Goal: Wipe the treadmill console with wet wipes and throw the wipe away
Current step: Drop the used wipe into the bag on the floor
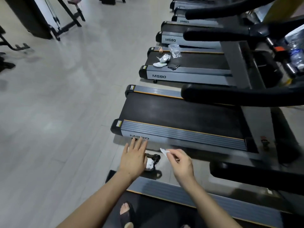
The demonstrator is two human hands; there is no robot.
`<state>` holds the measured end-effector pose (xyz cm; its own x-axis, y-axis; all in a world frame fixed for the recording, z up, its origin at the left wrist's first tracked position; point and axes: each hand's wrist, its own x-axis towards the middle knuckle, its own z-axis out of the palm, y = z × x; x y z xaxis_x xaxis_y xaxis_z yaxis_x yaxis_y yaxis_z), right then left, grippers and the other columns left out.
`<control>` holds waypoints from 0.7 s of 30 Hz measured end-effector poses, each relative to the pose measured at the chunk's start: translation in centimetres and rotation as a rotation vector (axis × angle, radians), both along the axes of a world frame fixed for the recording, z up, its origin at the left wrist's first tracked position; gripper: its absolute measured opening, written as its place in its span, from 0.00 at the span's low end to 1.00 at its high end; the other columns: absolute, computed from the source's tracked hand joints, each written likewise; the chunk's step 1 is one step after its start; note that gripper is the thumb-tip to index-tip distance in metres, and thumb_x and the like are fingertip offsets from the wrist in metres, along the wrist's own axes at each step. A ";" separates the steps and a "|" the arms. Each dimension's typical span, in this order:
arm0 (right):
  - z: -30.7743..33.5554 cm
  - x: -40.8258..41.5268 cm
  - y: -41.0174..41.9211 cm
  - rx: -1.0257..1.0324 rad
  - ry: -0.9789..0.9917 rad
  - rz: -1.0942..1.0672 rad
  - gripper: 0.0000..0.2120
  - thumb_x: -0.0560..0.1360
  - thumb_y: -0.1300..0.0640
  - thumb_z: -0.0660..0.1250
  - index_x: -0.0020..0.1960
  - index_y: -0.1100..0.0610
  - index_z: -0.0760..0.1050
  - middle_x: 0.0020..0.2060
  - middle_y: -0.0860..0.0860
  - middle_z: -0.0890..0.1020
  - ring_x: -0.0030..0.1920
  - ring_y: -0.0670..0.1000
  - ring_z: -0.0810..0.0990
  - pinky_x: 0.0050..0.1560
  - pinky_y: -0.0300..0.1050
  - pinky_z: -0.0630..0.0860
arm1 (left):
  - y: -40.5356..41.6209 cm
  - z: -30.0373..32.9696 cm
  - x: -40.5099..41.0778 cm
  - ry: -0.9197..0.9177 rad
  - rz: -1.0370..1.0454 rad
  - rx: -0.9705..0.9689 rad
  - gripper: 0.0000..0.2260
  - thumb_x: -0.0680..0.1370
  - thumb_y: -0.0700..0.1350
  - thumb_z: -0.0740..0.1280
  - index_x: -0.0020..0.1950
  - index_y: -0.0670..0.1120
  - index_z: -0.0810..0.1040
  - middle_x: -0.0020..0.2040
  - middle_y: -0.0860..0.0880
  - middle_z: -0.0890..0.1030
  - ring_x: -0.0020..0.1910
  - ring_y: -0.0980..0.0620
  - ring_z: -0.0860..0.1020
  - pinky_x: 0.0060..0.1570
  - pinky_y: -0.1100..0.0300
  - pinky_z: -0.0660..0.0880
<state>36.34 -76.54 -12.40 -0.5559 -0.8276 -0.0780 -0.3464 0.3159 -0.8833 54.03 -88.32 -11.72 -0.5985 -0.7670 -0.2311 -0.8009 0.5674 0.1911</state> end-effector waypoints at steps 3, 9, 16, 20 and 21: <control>-2.4 2.5 -3.3 0.105 -0.050 -0.005 0.06 0.80 0.55 0.72 0.52 0.46 0.87 0.45 0.39 0.85 0.48 0.41 0.83 0.52 0.46 0.80 | -3.6 -2.4 3.2 -0.079 -0.051 0.031 0.28 0.82 0.51 0.62 0.82 0.48 0.61 0.83 0.46 0.62 0.82 0.39 0.58 0.78 0.40 0.59; -8.2 5.8 -8.5 0.252 -0.136 -0.058 0.02 0.80 0.50 0.71 0.50 0.43 0.82 0.42 0.43 0.86 0.47 0.43 0.84 0.52 0.50 0.81 | -8.0 -9.3 7.9 -0.191 -0.084 0.103 0.30 0.69 0.49 0.78 0.70 0.45 0.78 0.69 0.43 0.80 0.69 0.36 0.78 0.63 0.37 0.77; -21.7 7.3 -14.0 0.379 -0.131 0.039 0.04 0.79 0.48 0.70 0.47 0.47 0.81 0.40 0.44 0.85 0.44 0.45 0.83 0.49 0.53 0.81 | -10.6 -22.6 8.2 -0.144 -0.037 0.194 0.29 0.80 0.50 0.66 0.80 0.47 0.65 0.79 0.44 0.69 0.79 0.38 0.66 0.74 0.36 0.66; -33.2 6.5 -15.9 0.431 -0.085 0.088 0.05 0.79 0.47 0.68 0.46 0.46 0.80 0.39 0.44 0.85 0.42 0.45 0.82 0.47 0.53 0.81 | -12.1 -33.5 7.0 -0.169 -0.039 0.212 0.29 0.83 0.51 0.57 0.84 0.48 0.55 0.84 0.45 0.58 0.83 0.39 0.55 0.79 0.40 0.56; -36.1 6.2 -16.3 0.450 -0.075 0.097 0.05 0.79 0.46 0.68 0.46 0.45 0.80 0.38 0.44 0.84 0.41 0.45 0.82 0.46 0.53 0.81 | -12.4 -36.6 6.7 -0.170 -0.041 0.218 0.28 0.83 0.51 0.57 0.83 0.48 0.55 0.84 0.45 0.58 0.83 0.39 0.55 0.79 0.40 0.56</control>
